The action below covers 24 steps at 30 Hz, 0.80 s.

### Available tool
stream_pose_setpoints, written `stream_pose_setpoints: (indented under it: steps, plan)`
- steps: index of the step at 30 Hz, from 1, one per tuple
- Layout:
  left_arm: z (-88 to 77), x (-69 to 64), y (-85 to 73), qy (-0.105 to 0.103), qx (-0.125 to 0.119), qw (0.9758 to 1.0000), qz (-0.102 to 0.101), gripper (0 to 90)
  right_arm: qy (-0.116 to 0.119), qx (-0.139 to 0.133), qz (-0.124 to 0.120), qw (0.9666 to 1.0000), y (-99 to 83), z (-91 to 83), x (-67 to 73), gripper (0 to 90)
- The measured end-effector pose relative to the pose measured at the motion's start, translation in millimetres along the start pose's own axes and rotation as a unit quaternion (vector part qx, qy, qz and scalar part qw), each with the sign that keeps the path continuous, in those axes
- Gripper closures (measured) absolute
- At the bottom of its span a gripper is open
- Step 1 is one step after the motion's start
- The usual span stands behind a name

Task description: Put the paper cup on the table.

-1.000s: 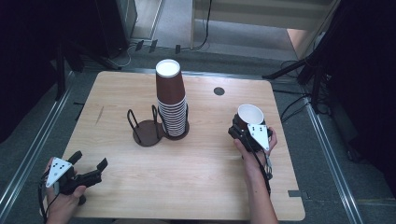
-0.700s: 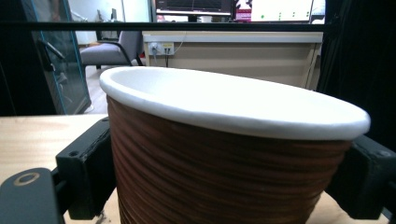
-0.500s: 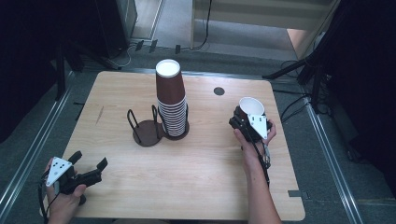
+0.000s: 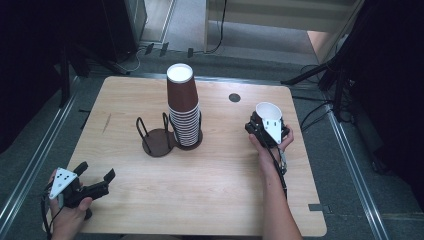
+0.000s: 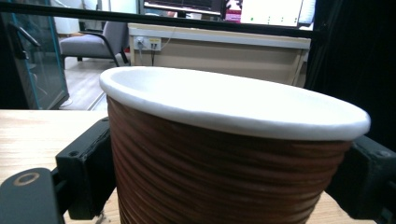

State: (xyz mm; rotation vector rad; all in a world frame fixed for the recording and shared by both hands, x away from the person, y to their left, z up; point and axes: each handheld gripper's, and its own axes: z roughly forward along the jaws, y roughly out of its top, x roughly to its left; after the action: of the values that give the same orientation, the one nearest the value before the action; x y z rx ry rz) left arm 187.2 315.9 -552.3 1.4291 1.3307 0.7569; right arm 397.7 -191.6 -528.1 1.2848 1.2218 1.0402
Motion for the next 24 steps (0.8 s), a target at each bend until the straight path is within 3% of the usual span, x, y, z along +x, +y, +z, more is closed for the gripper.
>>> stream_pose_setpoints:
  steps: [9, 24]
  plan:
    - [0.3, 0.4, 0.2, -0.001, 0.002, 1.0, -0.002, 0.0, -0.008, 0.009, -0.018, 0.9998, -8.9, 4.7, -2.0, 9.4]
    - [0.7, 0.9, 0.4, -0.003, 0.007, 1.0, -0.005, 0.0, 0.003, 0.025, -0.013, 0.9996, -12.5, 4.6, -1.6, 6.2]
